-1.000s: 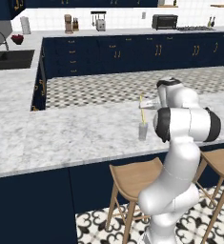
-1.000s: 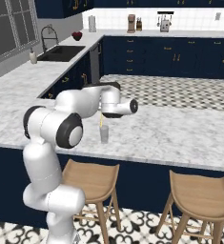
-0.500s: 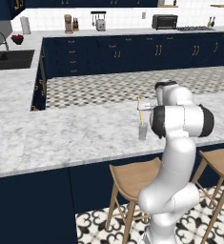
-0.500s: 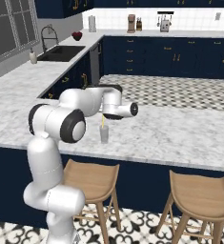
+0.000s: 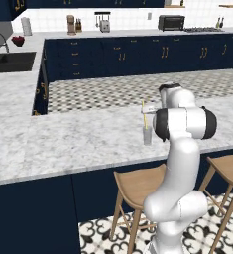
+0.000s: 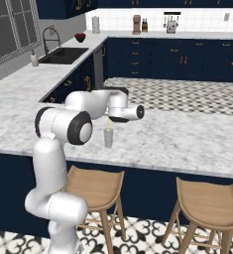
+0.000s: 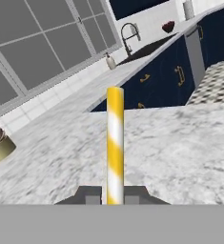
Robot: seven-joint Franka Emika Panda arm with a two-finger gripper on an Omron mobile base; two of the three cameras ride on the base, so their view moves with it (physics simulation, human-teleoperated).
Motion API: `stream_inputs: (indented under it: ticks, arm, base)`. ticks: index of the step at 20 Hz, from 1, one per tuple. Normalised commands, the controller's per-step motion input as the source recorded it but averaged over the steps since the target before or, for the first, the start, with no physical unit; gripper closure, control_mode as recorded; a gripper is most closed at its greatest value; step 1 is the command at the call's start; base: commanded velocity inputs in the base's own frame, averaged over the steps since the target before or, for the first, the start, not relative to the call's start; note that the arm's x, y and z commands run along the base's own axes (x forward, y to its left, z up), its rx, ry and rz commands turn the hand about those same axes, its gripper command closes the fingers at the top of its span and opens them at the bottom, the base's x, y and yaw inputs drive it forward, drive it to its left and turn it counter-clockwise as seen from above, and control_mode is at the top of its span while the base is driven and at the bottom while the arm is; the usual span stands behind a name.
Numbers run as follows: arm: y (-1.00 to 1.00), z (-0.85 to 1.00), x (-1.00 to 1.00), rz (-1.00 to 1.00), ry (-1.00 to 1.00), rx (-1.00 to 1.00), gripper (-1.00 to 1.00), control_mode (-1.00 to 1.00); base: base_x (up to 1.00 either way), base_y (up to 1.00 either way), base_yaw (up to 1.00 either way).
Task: Take a straw from the drawer in front and place it inside the glass cup on the dining counter.
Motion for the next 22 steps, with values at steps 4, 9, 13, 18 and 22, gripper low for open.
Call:
stream_inputs:
  ticks: [4, 9, 13, 18, 22]
  arm:
    - [-0.01, -0.01, -0.31, 0.01, -0.04, 0.0, 1.0, -1.0]
    - [0.0, -0.1, -0.4, 0.02, -0.07, 0.0, 1.0, -1.0]
    - [0.0, -0.17, -0.04, 0.01, -0.12, 0.0, 1.0, -1.0]
    - [0.0, -0.15, 0.09, 0.01, -0.17, 0.0, 1.0, -1.0]
    - [0.0, -0.21, -0.04, 0.03, -0.14, 0.0, 1.0, -1.0]
  base:
    - [0.0, 0.0, 0.0]
    - [0.0, 0.0, 0.0]
    - [0.0, 0.0, 0.0]
    - [0.0, 0.0, 0.0]
    - [0.0, 0.0, 0.0]
